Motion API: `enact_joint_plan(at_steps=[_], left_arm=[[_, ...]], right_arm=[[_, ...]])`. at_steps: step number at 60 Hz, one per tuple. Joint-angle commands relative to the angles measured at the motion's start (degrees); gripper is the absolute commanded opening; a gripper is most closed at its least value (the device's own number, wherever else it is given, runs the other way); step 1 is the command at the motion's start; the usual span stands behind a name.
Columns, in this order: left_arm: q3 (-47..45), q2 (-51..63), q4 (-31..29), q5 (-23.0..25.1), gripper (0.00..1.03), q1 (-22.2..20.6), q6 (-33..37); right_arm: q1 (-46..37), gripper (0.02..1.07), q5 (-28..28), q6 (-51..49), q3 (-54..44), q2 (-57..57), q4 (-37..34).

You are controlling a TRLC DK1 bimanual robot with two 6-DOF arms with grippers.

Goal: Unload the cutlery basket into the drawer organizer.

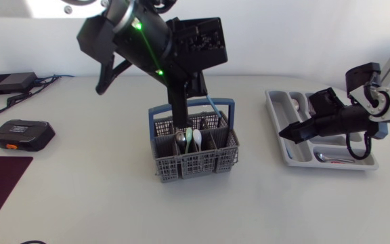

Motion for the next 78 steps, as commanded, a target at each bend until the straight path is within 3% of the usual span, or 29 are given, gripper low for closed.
enact_joint_plan(at_steps=[1,17,31,40,50,78], left_arm=[[4.21,-1.13,-3.81,1.98,0.03,-0.65,-1.95],[8.17,-1.13,-12.16,11.3,0.04,-0.12,-6.79],[3.86,0.54,-12.51,20.0,0.03,0.23,-11.53],[2.63,2.12,-12.42,24.48,0.03,0.32,-13.91],[2.46,3.35,-12.42,26.68,0.03,0.58,-15.14],[2.46,5.37,-12.42,30.98,0.03,1.11,-16.81]], right_arm=[[1.46,0.95,-1.07,-2.76,-3.05,-6.03,-1.05],[9.02,0.95,-4.67,-7.42,-9.2,-25.01,-7.29],[20.36,0.94,-4.05,-7.94,-13.77,-36.09,-10.1],[25.28,0.86,-3.79,-7.42,-15.62,-37.41,-9.66],[29.15,0.72,-3.26,-6.19,-16.23,-38.55,-8.52],[32.05,0.13,-1.68,-4.6,-17.73,-37.06,-4.48]])
